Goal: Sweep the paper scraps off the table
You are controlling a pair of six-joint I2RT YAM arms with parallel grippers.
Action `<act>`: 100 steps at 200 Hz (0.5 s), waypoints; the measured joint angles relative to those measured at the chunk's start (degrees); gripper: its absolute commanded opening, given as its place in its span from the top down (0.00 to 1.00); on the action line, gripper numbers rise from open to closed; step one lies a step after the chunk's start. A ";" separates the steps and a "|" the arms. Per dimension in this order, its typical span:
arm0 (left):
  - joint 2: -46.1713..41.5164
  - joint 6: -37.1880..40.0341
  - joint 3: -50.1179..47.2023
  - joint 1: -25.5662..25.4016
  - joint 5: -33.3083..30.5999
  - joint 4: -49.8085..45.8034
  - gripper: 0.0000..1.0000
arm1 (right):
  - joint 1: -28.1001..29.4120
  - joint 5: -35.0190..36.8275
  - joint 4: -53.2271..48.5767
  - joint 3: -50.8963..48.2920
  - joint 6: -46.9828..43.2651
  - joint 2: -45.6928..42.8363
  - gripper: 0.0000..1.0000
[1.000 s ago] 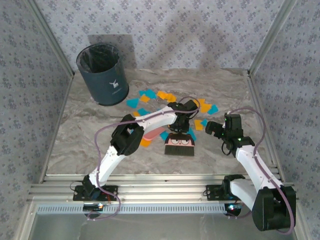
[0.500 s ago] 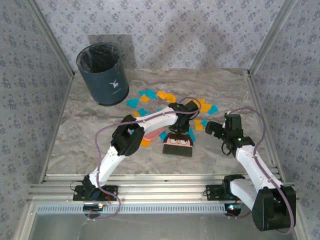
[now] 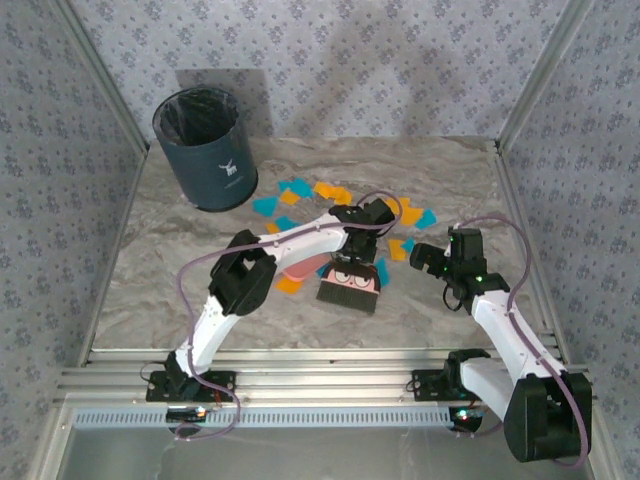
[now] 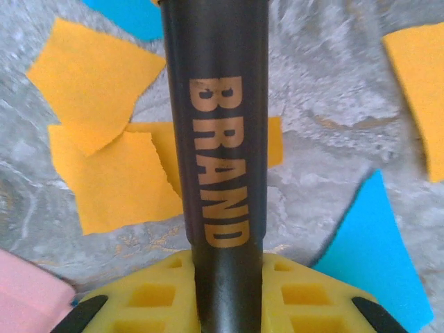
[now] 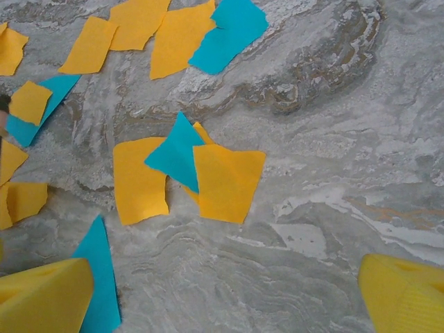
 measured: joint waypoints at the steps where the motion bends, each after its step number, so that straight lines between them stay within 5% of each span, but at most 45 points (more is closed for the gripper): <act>1: -0.09 0.13 -0.02 -0.02 0.02 0.09 0.80 | 0.00 -0.02 0.00 0.00 0.00 -0.02 0.00; 100: -12.20 19.61 -10.10 0.00 5.07 11.76 0.76 | -0.63 -13.40 0.50 1.79 -0.04 -1.05 0.00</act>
